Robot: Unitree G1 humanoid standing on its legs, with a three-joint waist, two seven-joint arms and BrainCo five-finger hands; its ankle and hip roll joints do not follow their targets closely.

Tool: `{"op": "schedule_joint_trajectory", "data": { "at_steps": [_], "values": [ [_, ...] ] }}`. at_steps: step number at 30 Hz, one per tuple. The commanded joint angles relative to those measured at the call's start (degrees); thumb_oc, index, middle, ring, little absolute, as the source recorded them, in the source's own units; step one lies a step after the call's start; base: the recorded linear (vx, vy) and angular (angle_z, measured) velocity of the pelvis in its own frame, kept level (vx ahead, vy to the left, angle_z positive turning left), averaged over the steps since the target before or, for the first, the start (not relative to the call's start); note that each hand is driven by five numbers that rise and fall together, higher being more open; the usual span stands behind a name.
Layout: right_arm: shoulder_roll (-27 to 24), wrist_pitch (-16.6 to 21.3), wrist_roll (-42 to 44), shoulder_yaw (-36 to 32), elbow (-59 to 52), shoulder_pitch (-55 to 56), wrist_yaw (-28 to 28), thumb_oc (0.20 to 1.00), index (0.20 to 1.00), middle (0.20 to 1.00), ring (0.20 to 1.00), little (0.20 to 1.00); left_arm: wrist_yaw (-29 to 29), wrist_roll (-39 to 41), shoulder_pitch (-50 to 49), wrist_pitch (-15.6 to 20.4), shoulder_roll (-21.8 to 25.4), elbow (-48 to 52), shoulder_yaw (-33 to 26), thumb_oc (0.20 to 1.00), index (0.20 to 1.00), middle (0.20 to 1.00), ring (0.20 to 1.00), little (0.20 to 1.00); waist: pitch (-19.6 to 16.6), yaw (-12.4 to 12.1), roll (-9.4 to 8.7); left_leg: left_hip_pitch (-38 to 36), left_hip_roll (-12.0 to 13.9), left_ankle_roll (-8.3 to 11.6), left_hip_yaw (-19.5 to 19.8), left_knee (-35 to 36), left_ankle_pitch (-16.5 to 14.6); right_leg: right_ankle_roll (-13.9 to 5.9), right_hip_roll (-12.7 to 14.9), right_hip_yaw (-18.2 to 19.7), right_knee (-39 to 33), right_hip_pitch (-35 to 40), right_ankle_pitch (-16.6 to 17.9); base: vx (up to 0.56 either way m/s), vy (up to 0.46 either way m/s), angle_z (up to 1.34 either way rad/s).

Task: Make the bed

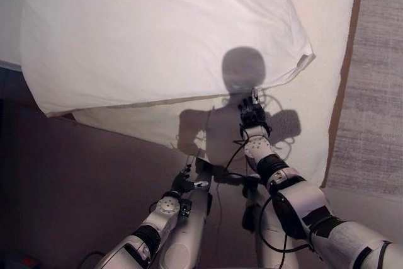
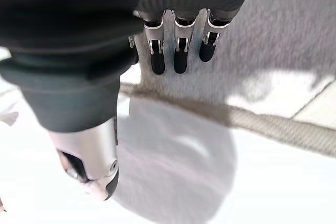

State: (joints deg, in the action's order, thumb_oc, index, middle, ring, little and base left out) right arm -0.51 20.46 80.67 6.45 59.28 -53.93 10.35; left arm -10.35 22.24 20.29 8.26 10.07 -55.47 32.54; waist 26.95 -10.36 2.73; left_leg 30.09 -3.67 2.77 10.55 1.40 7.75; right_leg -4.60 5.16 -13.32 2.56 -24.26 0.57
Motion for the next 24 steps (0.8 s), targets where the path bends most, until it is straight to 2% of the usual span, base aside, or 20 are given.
{"op": "schedule_joint_trajectory", "data": {
  "at_steps": [1,5,15,20,22,23,24],
  "values": [
    [-3.1,-0.2,1.6,-2.3,-2.1,-4.2,-3.9,1.000,1.000,1.000,1.000,1.000,0.4,1.6,-0.1,1.0,-0.5,-0.5,0.2,1.000,1.000,1.000,1.000,1.000,2.1,-1.7,-0.52,-0.3,-2.3,-3.62,-1.5,-3.2,-1.4,-1.04,3.0,2.8,-2.2,1.1,5.3,0.02,-0.011,0.07],
    [-6.0,-0.2,3.8,-3.7,-5.8,-7.1,-9.3,1.000,1.000,1.000,1.000,1.000,0.8,0.6,0.0,0.8,-0.6,-0.4,0.1,1.000,1.000,1.000,1.000,1.000,1.9,-2.6,0.15,0.2,-2.6,-3.53,-1.2,-3.4,-1.7,-1.11,3.2,2.1,-2.1,1.0,4.8,0.03,-0.012,0.09],
    [-9.4,0.3,3.5,-3.6,-10.4,-11.5,-13.1,1.000,1.000,1.000,1.000,1.000,1.1,0.2,0.4,0.4,-0.4,-0.7,-0.8,1.000,1.000,1.000,1.000,1.000,1.5,-3.5,0.44,1.1,-2.8,-3.50,-1.1,-3.8,-2.0,-1.04,3.2,1.9,-1.6,0.5,4.2,0.02,-0.001,0.04],
    [-11.1,0.1,2.7,-3.8,-8.7,-13.6,-12.7,1.000,1.000,1.000,1.000,1.000,1.3,0.5,0.6,0.4,-0.2,-0.5,-0.8,1.000,1.000,1.000,1.000,1.000,1.5,-3.9,0.52,1.4,-2.8,-3.45,-0.8,-3.9,-2.0,-1.01,3.2,1.8,-1.4,0.3,4.1,0.02,-0.008,0.04],
    [-12.2,0.0,1.8,-3.6,-7.4,-14.6,-11.7,1.000,1.000,1.000,1.000,1.000,1.3,0.8,0.6,0.4,0.0,-0.4,-0.8,1.000,1.000,1.000,1.000,1.000,1.5,-4.0,0.49,1.6,-2.8,-3.48,-0.8,-3.9,-1.7,-0.99,3.1,1.7,-1.4,0.1,4.3,0.00,0.003,0.03],
    [-13.4,0.1,0.2,-3.2,-5.0,-15.6,-9.3,1.000,1.000,1.000,1.000,1.000,1.3,1.3,0.5,0.4,0.3,-0.4,-0.9,1.000,1.000,1.000,1.000,1.000,1.5,-4.1,0.32,1.3,-2.7,-3.47,-0.8,-3.9,-2.1,-0.97,3.1,1.8,-1.2,0.2,4.0,0.00,0.000,0.00],
    [-13.4,0.0,0.2,-3.3,-4.9,-15.8,-9.3,0.950,0.950,0.950,0.950,0.950,1.3,1.3,0.6,0.4,0.3,-0.4,-0.8,1.000,1.000,1.000,1.000,1.000,1.5,-4.1,0.38,1.5,-2.8,-3.50,-0.7,-3.9,-1.7,-0.97,3.1,1.8,-1.2,0.0,4.3,0.00,0.000,0.00]
  ]
}}
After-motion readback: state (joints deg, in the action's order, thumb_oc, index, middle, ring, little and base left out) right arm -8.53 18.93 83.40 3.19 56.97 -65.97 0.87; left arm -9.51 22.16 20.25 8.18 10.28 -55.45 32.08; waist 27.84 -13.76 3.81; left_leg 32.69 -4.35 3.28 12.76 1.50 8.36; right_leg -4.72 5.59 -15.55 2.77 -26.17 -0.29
